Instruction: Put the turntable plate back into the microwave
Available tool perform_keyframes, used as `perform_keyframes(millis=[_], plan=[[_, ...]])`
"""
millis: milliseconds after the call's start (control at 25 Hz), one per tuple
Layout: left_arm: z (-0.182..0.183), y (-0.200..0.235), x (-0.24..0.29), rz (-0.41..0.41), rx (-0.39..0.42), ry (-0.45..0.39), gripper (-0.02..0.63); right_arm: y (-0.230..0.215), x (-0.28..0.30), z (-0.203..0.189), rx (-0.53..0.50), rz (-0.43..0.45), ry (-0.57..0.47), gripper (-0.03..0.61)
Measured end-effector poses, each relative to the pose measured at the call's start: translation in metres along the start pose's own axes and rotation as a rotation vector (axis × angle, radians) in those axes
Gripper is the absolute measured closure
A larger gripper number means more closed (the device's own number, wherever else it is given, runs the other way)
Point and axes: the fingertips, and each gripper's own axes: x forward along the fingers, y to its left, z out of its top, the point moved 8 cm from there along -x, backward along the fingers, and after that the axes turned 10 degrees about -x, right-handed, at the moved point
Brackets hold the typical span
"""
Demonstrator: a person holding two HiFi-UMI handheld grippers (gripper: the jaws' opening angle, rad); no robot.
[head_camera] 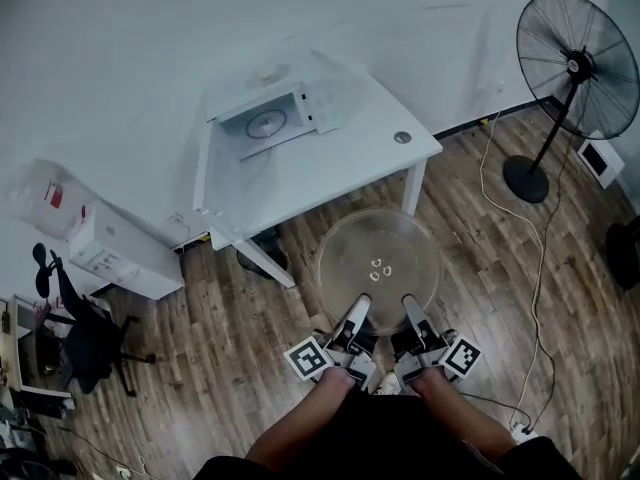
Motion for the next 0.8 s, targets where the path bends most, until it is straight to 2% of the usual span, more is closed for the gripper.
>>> perform_keyframes(millis=[160, 400, 800], plan=[[0.025, 0.005, 0.009, 0.01, 0.023, -0.033, 0.563, -0.014, 0.031, 0.0, 0.029, 0.02, 0.032, 0.526], [0.069, 0.016, 0.033, 0.019, 0.015, -0.091, 0.561, -0.033, 0.088, 0.006, 0.063, 0.027, 0.085, 0.528], [0.153, 0.031, 0.061, 0.022, 0.0, -0.14, 0.561, -0.056, 0.183, 0.0, 0.065, 0.027, 0.152, 0.528]])
